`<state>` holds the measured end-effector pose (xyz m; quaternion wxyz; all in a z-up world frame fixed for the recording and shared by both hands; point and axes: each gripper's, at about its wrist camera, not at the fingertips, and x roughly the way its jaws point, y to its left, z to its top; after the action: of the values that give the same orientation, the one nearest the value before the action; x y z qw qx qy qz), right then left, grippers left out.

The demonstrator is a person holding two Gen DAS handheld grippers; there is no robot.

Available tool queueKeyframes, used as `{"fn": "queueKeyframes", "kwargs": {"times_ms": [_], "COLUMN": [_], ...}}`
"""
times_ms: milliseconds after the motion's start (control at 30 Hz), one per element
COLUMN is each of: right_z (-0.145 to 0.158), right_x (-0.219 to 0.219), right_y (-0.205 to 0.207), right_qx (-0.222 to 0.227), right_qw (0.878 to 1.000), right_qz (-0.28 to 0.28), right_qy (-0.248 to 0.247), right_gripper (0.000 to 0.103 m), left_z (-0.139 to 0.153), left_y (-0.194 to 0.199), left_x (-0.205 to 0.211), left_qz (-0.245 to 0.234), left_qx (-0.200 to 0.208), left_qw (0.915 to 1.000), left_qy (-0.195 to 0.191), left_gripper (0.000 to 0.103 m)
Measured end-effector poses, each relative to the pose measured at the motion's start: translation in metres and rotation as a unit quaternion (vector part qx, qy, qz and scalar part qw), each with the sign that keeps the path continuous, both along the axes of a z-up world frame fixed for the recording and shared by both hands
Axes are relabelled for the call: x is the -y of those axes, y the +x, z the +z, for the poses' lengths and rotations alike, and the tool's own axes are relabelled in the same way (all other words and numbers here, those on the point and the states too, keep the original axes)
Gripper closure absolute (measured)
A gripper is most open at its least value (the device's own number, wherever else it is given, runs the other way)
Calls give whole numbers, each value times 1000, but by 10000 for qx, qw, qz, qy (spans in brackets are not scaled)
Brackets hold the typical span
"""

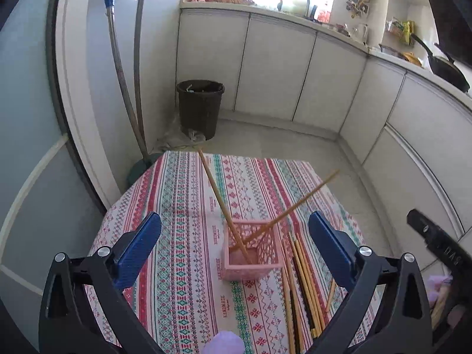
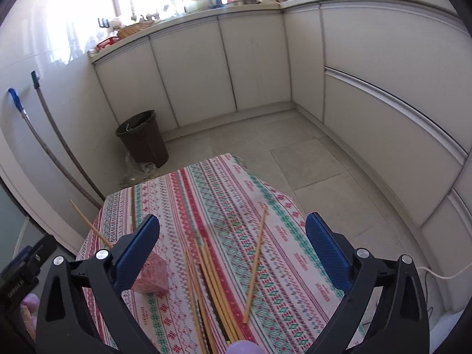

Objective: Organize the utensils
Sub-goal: 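Move the left tool to the chopstick pile and grasp one chopstick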

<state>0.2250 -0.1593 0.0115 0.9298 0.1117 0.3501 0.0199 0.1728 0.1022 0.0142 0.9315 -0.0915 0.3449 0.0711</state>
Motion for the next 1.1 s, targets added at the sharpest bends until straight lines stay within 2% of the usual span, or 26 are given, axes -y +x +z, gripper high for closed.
{"fn": "queueKeyframes", "kwargs": {"times_ms": [133, 233, 333, 400, 467, 533, 567, 700, 833, 900, 933, 1000, 1100], "right_z": [-4, -10, -23, -30, -35, -38, -40, -50, -60, -63, -64, -67, -73], "right_x": [57, 102, 138, 152, 164, 173, 177, 189, 197, 201, 202, 204, 209], "right_y": [-2, -4, -3, -4, -4, -3, -5, -2, 3, 3, 5, 8, 12], "right_qx": [-328, -516, -733, -824, -871, -897, -899, -1003, -1163, -1202, -1218, -1250, -1291], "right_qw": [9952, 9808, 9606, 9497, 9404, 9341, 9318, 9212, 9137, 9128, 9125, 9118, 9086], "right_qz": [-439, -832, -1122, -1230, -1330, -1403, -1435, -1526, -1520, -1500, -1490, -1473, -1505], "right_qy": [811, 1684, 2435, 2760, 3005, 3157, 3212, 3435, 3584, 3605, 3611, 3622, 3675], "right_gripper": [7, 7, 7, 7, 7, 7, 7, 7, 7, 7, 7, 7, 7], "left_z": [-34, -65, -100, -121, -140, -153, -156, -165, -165, -168, -168, -170, -179], "left_y": [-3, -9, -10, -6, 9, 28, 37, 88, 145, 170, 181, 193, 210], "left_x": [38, 79, 124, 152, 177, 195, 203, 225, 237, 242, 243, 243, 248], "left_qz": [-491, -1060, -1672, -2147, -2557, -2731, -2751, -2732, -2562, -2408, -2310, -2258, -2195], "left_qx": [-460, -871, -1341, -1730, -2155, -2436, -2496, -2629, -2720, -2663, -2571, -2508, -2576], "left_qw": [9974, 9898, 9745, 9580, 9397, 9277, 9254, 9227, 9242, 9289, 9337, 9382, 9379], "left_qy": [269, 394, 666, 792, 713, 734, 753, 698, 793, 905, 931, 774, 755], "left_gripper": [7, 7, 7, 7, 7, 7, 7, 7, 7, 8, 14, 19, 37]}}
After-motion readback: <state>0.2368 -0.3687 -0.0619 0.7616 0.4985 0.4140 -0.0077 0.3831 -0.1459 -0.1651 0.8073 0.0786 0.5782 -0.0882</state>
